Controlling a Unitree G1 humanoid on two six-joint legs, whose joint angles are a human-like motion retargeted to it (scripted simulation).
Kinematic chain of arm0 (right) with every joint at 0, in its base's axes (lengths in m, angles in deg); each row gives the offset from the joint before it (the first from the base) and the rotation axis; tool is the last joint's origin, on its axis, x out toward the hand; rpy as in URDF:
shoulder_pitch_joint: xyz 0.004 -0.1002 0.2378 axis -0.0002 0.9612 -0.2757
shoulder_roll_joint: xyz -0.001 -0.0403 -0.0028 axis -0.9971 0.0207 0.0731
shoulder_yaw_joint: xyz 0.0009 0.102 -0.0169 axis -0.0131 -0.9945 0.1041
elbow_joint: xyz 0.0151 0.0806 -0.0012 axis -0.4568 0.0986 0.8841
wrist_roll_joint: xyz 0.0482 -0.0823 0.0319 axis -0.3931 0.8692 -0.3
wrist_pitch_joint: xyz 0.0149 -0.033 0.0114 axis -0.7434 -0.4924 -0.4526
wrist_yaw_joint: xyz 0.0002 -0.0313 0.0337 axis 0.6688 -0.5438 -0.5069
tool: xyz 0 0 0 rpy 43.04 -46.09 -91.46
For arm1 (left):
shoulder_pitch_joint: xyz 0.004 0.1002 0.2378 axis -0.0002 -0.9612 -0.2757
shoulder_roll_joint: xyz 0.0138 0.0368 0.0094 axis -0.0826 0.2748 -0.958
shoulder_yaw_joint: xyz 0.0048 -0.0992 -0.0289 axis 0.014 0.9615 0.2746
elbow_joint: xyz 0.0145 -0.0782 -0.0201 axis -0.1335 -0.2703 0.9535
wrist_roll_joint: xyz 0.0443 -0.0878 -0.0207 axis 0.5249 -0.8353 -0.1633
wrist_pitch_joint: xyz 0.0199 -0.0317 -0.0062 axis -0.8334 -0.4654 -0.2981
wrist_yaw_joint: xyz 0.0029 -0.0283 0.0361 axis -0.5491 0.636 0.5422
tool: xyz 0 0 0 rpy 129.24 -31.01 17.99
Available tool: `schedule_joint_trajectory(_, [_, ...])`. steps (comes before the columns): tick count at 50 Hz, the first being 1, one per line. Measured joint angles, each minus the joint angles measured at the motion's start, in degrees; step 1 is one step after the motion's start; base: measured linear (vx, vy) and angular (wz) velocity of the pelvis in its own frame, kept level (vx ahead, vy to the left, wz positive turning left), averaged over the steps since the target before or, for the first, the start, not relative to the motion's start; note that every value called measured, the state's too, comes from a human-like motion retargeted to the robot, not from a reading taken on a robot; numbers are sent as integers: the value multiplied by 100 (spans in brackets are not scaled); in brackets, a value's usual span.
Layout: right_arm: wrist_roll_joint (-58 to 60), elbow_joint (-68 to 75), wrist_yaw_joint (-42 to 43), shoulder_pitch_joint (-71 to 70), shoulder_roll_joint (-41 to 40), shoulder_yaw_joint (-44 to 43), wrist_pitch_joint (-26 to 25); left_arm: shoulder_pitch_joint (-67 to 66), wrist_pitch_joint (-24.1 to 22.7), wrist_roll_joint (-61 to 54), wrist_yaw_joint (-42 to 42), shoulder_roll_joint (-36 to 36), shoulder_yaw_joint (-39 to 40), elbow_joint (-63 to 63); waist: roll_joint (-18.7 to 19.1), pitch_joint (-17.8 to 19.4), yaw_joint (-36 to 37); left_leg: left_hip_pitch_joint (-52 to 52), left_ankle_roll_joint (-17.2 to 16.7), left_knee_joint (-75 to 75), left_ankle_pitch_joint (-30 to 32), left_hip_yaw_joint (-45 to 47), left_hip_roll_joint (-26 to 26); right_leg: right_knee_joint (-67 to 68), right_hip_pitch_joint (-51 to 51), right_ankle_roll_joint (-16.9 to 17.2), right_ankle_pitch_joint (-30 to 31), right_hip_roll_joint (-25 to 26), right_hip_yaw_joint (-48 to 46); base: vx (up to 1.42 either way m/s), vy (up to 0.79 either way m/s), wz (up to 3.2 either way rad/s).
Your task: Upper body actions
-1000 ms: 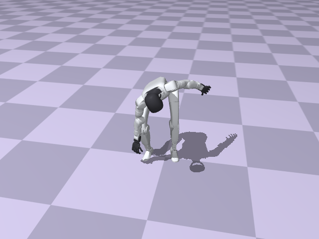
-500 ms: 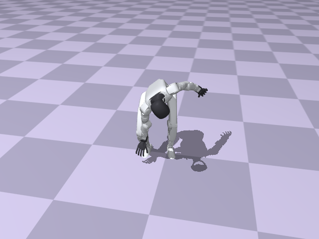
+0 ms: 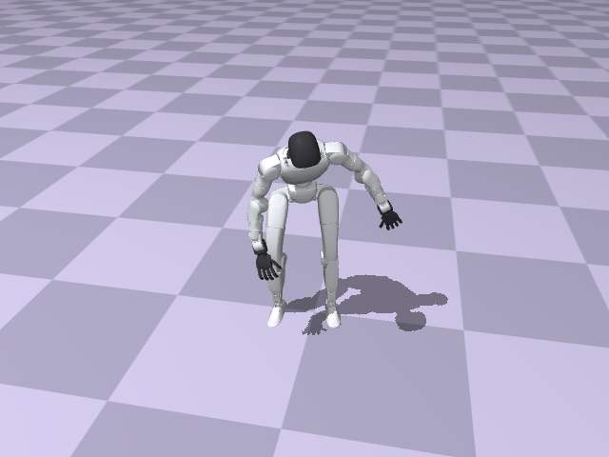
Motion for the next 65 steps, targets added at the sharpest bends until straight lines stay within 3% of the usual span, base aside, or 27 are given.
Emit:
schedule_joint_trajectory(5, [-382, -1206, -597, 456, 143, 253, 141, -20, -105, 21, 541, 174, -254, 190, -255, -178, -132, 1134, 43, -412, -49, 32, 55, -611, 1112, 28, 197, 116, -41, 26, 15, -45])
schedule_joint_trajectory(16, [-1745, -4112, -1186, 1941, 943, 134, 121, -667, -59, 7, 1139, 1222, -139, 188, -557, -1305, -171, 2622, 114, -1082, -56, 482, 46, -1451, 2525, -60, 354, 344, 79, 27, 12, -23])
schedule_joint_trajectory(23, [-2119, -5583, -1385, 2475, 1442, -434, 50, -1581, -179, -150, 343, 1936, 306, -187, -602, -1959, -126, 3200, 131, -1391, -133, 866, 43, -1609, 2835, -65, 375, 407, 308, 20, 8, -46])
schedule_joint_trajectory(30, [-2645, -6918, -1113, 3130, 1680, -1087, 136, -2722, 130, 353, -1531, 2738, 1395, -920, -609, -2415, -245, 3440, 164, -1375, -226, 975, 21, -1711, 3014, -106, 402, 468, 450, 15, 7, -28])
schedule_joint_trajectory(35, [-2804, -7727, -850, 3575, 1709, -1490, 155, -2923, 155, -398, -1290, 2918, 1536, -1467, -599, -2636, -196, 3524, 188, -1335, -305, 1045, 6, -1737, 3078, -66, 300, 492, 515, 10, 10, -34])
schedule_joint_trajectory(42, [-2735, -8729, -668, 4375, 883, -2122, 206, -2947, 253, -411, -1076, 2998, 1891, -1916, -528, -2816, -304, 3580, 195, -1360, -328, 1018, 19, -1672, 3112, -88, 230, 521, 532, 7, 8, 4])
schedule_joint_trajectory(47, [-2311, -8816, -115, 4856, -540, -2270, 445, -2898, 332, -343, -966, 2995, 2003, -2137, -554, -2910, -356, 3571, 189, -1351, -313, 964, 35, -1701, 3185, -100, 224, 507, 383, 6, 1, 24])
schedule_joint_trajectory(53, [-2482, -8328, 589, 4778, -2025, -1801, 1044, -3088, 301, -521, -983, 3040, 2199, -2177, -568, -2994, -435, 3591, 179, -1357, -320, 955, 63, -1704, 3200, -106, 226, 530, 382, 1, 0, 1])
schedule_joint_trajectory(57, [-2773, -8260, 532, 4595, -1983, -1692, 1251, -3177, 282, -546, -1030, 3043, 2198, -2233, -583, -3012, -506, 3622, 171, -1354, -337, 1000, 80, -1711, 3202, -93, 246, 528, 391, 0, 0, 0])
schedule_joint_trajectory(65, [-2801, -8458, 384, 4469, -1473, -1933, 1051, -3214, 367, -212, -1312, 3038, 2103, -2279, -676, -3085, -502, 3645, 165, -1360, -359, 1028, 80, -1716, 3189, -80, 260, 519, 436, 0, 0, 0])
